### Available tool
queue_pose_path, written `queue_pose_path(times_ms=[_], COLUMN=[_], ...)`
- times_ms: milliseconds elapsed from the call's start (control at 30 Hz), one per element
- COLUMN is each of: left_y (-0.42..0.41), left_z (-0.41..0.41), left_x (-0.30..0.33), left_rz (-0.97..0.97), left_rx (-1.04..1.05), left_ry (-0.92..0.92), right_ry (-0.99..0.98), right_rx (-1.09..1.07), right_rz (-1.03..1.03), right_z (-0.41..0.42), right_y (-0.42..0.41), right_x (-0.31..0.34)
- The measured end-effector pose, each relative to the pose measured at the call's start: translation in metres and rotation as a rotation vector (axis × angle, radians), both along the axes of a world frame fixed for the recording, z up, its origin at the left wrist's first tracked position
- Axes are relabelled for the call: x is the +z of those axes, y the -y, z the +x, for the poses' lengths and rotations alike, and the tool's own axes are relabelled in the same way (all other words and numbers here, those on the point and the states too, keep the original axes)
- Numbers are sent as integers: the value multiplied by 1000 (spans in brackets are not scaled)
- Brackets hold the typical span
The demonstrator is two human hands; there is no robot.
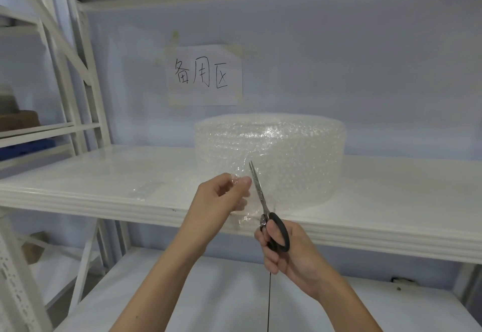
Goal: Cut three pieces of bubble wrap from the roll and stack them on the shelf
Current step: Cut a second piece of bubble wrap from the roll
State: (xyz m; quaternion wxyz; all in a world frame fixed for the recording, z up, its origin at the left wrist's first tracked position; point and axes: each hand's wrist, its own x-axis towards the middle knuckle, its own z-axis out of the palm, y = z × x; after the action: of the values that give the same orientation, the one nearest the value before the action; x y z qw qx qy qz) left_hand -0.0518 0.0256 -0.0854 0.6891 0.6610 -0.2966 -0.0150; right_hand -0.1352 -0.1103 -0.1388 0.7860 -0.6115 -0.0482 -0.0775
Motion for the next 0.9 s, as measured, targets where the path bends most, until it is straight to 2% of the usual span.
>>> queue_pose_path(times_ms=[233,500,900], left_y=[3,4,-1], left_z=[-2,0,-2], left_x=[-1,0,1], left_rz=[23,2,29], left_rx=[12,28,-15], left_ry=[71,89,80], right_ry=[27,-18,2], right_rx=[127,-34,-2], right_rz=[-9,-140,-139], right_z=[-5,1,4], right_y=[7,3,2], right_x=[-2,18,21])
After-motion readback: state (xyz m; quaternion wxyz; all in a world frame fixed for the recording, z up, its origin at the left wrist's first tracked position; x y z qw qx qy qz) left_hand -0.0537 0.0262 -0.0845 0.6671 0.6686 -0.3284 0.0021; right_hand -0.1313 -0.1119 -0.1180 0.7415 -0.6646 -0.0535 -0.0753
